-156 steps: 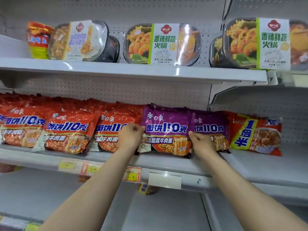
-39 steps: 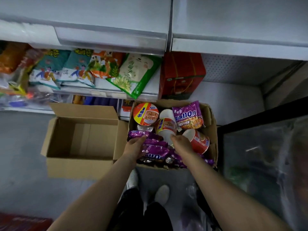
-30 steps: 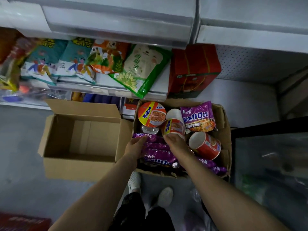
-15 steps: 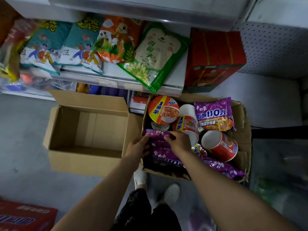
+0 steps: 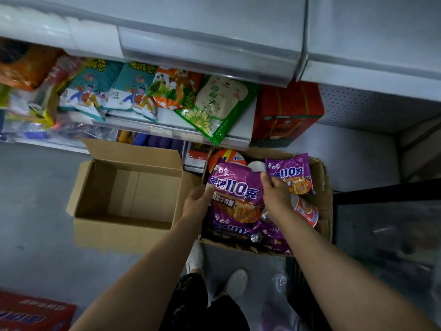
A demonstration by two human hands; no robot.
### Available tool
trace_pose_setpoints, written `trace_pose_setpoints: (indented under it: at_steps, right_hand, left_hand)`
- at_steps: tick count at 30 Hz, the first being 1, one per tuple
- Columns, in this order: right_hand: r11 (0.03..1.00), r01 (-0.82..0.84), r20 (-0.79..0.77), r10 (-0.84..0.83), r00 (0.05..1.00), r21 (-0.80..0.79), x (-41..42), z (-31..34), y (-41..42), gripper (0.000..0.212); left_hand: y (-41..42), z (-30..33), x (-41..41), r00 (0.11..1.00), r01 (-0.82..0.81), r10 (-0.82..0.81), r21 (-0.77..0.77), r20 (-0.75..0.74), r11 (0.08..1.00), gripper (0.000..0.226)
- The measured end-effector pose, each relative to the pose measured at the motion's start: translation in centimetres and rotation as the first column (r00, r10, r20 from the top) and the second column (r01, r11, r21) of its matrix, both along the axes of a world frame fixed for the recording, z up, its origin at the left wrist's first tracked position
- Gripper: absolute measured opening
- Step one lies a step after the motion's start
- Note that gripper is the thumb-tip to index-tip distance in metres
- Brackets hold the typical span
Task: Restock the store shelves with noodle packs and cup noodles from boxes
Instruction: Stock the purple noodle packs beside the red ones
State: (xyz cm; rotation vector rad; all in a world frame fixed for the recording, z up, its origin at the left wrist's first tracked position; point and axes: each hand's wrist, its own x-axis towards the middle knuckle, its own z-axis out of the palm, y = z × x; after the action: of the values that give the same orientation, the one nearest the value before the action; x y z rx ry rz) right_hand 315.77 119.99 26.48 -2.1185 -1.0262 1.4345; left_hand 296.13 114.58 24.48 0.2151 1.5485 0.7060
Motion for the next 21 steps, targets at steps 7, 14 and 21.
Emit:
trace_pose_setpoints:
  at_steps: [7, 14, 21]
  right_hand:
    - [0.995, 0.037, -0.039, -0.033, 0.999, 0.094, 1.6, 7.2, -1.3, 0.038]
    - [0.980, -0.004, -0.108, 0.027, 0.994, 0.200, 2.6, 14.6, -3.4, 0.037]
    - [0.958, 0.048, -0.141, -0.008, 0.990, 0.281, 3.4, 18.6, -5.1, 0.035]
  left_hand:
    - [-0.2, 7.0, 1.3, 0.998, -0.021, 0.034, 0.235, -0.050, 0.972, 0.052]
    - [-2.1, 15.0, 2.3, 0.993, -0.052, 0.084, 0.346, -0.079, 0.937, 0.024]
    - [-3.5, 19.9, 3.2, 0.985, -0.154, 0.173, 0.444, -0.003, 0.883, 0.024]
